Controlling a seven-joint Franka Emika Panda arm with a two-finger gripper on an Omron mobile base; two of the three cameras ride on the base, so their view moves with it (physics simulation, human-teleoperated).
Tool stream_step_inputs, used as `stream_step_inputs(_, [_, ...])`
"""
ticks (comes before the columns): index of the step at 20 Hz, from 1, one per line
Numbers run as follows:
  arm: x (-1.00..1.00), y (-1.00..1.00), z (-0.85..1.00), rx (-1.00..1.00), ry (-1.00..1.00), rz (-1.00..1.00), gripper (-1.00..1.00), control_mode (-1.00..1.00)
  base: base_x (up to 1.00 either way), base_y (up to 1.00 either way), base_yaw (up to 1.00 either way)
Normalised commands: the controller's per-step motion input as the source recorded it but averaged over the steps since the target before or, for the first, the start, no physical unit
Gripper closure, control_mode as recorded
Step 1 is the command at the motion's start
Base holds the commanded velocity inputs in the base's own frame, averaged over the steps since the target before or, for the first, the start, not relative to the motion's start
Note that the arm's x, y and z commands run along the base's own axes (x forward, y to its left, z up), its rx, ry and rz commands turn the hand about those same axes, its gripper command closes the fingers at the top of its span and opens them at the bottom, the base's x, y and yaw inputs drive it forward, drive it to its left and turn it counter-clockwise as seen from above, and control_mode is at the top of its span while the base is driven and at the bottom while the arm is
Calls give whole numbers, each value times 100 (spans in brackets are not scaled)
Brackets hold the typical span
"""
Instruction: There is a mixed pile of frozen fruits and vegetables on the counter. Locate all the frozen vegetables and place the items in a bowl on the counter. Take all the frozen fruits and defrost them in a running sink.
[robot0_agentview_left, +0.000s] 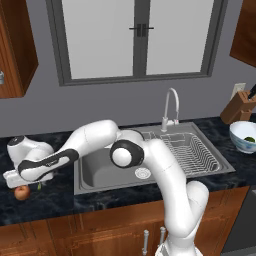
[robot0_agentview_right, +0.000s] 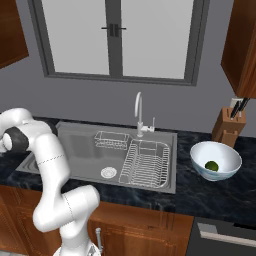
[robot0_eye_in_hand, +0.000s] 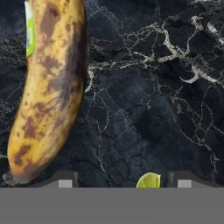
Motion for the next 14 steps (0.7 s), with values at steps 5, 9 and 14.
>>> stream_step_inputs(5, [-10,0,-63,0,-2,0,100,-100,0,0,0])
stream_step_inputs(9, [-9,-5,-58,0,0,0,100,-100,0,0,0])
stream_step_inputs(14, [-1,-18,-56,0,0,0,100,-100,0,0,0])
